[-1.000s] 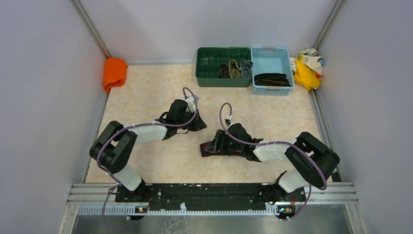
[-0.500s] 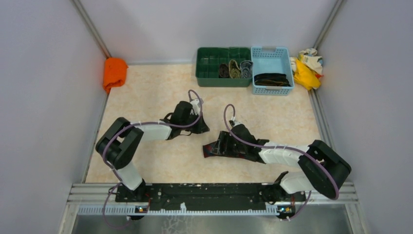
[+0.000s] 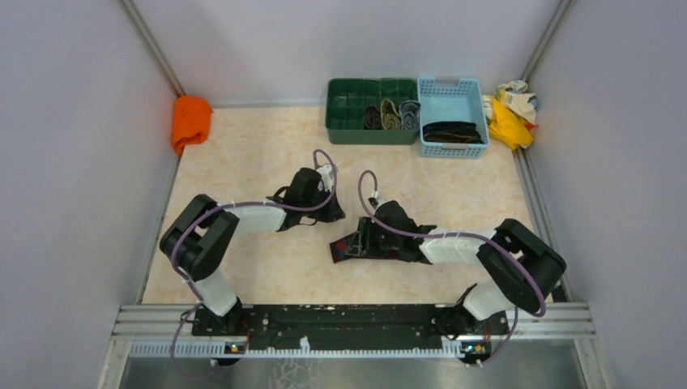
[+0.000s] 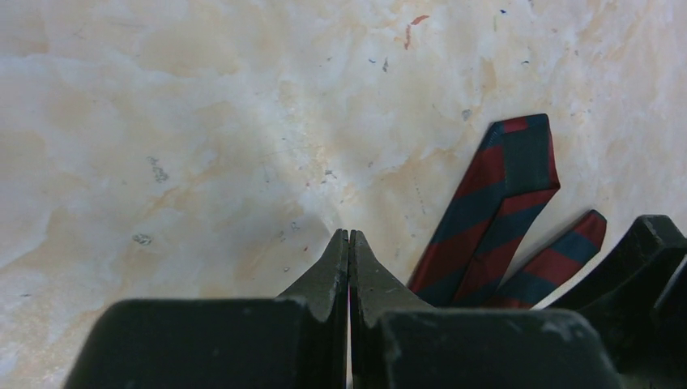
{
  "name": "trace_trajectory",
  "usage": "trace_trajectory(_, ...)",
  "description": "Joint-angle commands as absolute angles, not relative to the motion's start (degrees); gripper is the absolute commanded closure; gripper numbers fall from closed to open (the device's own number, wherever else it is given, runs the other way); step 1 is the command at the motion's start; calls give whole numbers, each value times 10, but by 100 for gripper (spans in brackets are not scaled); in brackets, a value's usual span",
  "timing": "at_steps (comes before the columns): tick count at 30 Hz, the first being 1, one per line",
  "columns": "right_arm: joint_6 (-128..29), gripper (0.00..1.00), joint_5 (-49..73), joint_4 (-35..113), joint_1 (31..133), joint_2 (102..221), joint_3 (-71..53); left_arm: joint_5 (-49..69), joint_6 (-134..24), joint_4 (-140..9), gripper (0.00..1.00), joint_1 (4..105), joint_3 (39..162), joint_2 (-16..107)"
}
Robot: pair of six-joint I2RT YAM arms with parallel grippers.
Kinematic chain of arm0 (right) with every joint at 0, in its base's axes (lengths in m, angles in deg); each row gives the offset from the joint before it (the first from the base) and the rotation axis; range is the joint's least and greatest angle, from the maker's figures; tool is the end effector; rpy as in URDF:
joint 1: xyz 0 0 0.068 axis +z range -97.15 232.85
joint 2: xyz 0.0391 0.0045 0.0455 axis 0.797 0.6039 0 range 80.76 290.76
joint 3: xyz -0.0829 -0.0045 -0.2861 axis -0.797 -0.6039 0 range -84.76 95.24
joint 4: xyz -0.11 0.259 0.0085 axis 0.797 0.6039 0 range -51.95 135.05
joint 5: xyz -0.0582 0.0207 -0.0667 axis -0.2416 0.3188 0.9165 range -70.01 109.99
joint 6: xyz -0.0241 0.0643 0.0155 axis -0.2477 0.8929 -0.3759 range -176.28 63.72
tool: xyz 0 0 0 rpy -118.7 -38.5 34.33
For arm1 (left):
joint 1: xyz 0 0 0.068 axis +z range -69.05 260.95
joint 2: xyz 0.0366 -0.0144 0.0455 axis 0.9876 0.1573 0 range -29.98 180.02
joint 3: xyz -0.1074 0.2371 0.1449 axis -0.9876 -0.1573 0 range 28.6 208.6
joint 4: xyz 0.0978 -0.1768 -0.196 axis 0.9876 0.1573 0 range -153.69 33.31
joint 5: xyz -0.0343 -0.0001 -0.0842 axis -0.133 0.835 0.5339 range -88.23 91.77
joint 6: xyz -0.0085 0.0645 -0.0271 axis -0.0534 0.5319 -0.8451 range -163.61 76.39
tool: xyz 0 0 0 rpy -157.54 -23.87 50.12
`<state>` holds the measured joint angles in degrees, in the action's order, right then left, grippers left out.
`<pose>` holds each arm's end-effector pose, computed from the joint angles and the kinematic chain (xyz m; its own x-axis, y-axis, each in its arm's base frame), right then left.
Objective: Roll the ties
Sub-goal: Roll the tie at the center of the board.
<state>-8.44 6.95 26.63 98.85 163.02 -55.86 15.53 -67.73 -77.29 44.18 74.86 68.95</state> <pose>0.1885 0.2138 0.1358 -0.9175 0.0895 -0.3876 -0.2045 0.7296 0.6526 0.2923 -0.2356 0.1425 -0.7589 0.0716 -0.6473 0.4593 0.7634 -0.4541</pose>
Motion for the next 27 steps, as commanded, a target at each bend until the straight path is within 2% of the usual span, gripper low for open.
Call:
trace_trajectory(1, -108, 60, 40, 251, 993, 1648, -523, 106, -664, -735, 100, 439, 763, 683)
trace_trajectory(10, -138, 62, 23, 279, 1015, 1677, -461, 78, -662, -704, 100, 442, 778, 696)
trace_trajectory(23, -160, 62, -51, 252, 1040, 1798, -397, 85, -660, -685, 100, 444, 794, 719)
trace_trajectory(27, -171, 56, -34, 276, 1044, 1809, -379, 83, -657, -683, 100, 445, 794, 720)
